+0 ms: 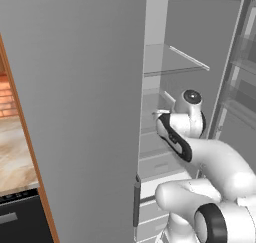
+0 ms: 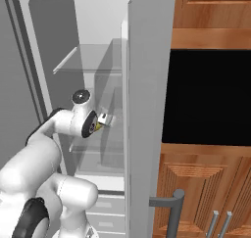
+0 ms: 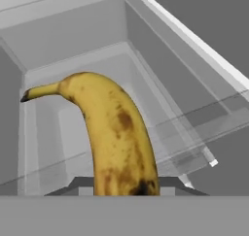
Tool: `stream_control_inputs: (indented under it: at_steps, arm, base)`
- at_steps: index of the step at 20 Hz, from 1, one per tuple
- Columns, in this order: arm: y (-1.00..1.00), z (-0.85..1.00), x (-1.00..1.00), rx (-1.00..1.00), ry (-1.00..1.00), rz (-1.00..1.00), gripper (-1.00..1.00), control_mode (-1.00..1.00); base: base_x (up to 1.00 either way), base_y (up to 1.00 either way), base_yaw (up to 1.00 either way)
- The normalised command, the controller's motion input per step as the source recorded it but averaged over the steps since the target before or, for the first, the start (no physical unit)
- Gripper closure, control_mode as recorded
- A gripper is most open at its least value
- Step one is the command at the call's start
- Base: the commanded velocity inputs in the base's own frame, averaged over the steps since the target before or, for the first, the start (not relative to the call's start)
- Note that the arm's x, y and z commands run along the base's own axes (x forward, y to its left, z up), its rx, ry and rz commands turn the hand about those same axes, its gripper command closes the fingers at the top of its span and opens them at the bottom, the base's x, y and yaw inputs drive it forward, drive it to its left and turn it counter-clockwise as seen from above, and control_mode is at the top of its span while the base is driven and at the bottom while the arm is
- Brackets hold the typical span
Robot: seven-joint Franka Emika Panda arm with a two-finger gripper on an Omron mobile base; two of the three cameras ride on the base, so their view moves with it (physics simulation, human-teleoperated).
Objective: Retrieve the peach and banana from the fridge and place them into the bowl on the dining table.
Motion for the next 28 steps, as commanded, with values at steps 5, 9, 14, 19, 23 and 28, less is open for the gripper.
stream_control_inputs:
  at_steps: [5,9,14,19,23,28]
  arm:
    - [0.11,0.86,-1.0,0.0,0.08,0.0,1.0,-1.0]
    - [0.12,0.82,-1.0,0.0,0.08,0.04,1.0,-1.0]
    - [0.13,0.49,-1.0,0.0,0.05,0.03,1.0,-1.0]
    - [-0.01,0.06,-0.97,0.0,0.0,0.0,1.0,-1.0]
    - [-0.08,0.0,-0.72,0.0,0.0,0.0,1.0,-1.0]
    - [0.0,0.0,-0.09,0.0,0.0,0.0,1.0,-1.0]
  base:
    - [0.0,0.0,0.0]
    - [0.0,0.0,0.0]
    - [0.0,0.0,0.0]
    - [0.0,0.0,0.0]
    - [0.0,0.0,0.0]
    - [0.0,0.0,0.0]
